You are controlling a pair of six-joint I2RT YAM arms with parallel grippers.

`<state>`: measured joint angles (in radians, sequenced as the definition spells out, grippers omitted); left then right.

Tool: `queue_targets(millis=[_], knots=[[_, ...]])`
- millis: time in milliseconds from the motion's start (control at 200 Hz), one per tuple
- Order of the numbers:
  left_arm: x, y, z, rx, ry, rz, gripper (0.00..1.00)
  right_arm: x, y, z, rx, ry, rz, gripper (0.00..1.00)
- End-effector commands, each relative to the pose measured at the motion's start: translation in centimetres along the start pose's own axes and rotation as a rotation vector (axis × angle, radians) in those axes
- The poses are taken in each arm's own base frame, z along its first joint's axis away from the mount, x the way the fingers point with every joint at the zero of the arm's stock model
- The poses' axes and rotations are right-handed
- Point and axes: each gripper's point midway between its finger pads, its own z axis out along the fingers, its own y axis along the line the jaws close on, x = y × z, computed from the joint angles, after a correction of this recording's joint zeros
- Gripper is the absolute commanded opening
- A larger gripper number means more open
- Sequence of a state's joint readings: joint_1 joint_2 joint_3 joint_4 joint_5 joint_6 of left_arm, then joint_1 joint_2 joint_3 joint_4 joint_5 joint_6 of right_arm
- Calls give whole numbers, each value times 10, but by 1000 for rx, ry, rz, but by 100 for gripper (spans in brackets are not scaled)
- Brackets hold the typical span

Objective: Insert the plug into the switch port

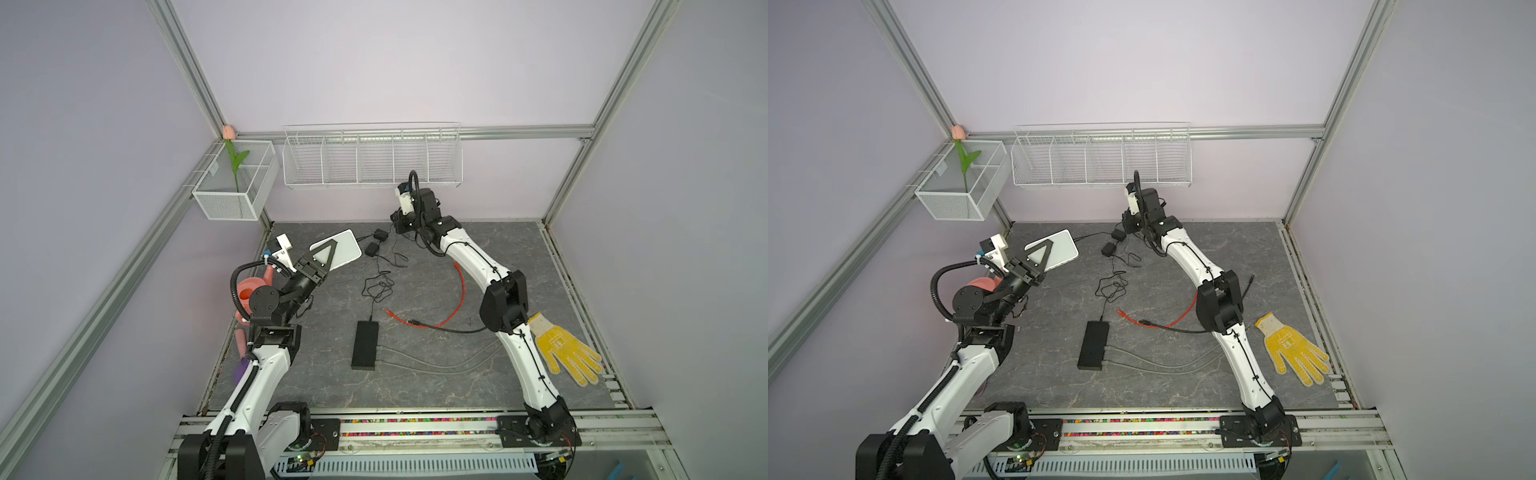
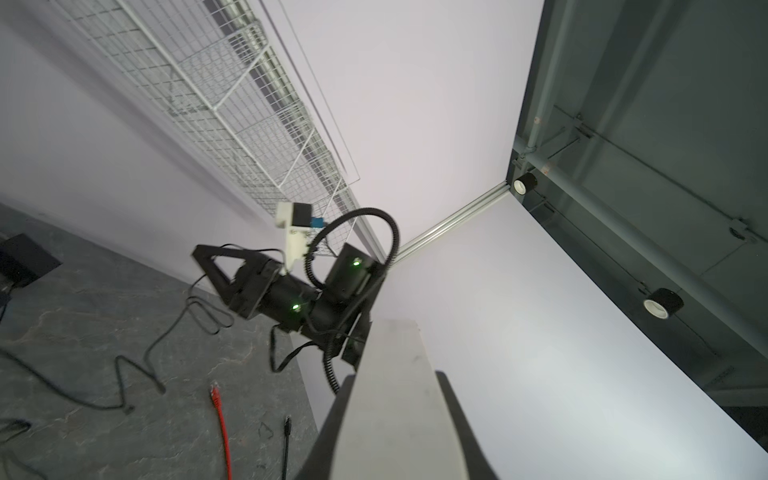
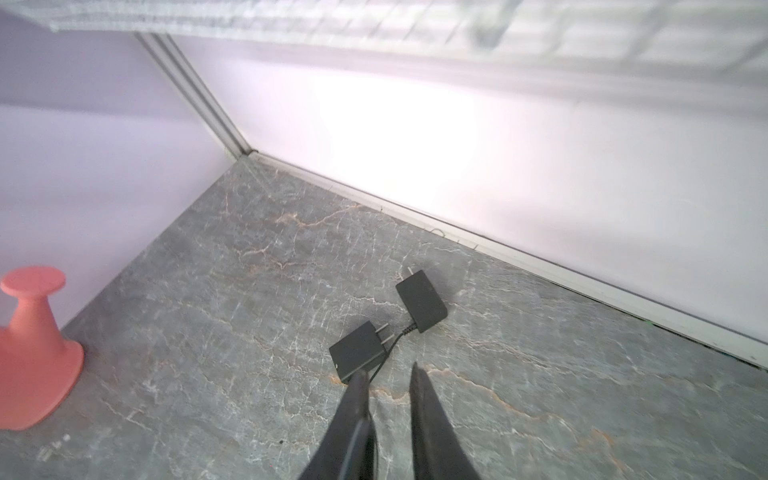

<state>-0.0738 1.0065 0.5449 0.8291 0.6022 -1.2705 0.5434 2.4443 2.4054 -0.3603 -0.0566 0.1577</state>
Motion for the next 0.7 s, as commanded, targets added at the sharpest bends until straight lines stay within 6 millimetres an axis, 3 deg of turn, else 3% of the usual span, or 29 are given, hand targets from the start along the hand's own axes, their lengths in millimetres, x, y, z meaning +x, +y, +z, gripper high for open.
queue_targets(millis=[0,115,160,285,425,525,695], knots=[[5,21,-1,-51,4,-4,0,38,8,-20,26,121,-64,39],[28,42,3,-96,64,-20,0,95,-4,-42,57,245,-79,77],[40,45,5,-102,85,-19,0,119,-10,-53,80,320,-83,85],[67,56,9,-172,118,5,0,169,-22,-98,138,466,-78,90],[74,71,8,-235,107,16,0,211,-30,-148,188,528,-40,95],[86,88,7,-292,102,-3,0,230,-27,-176,189,546,-6,95],[123,113,7,-383,118,-28,0,249,-13,-207,173,514,71,95]])
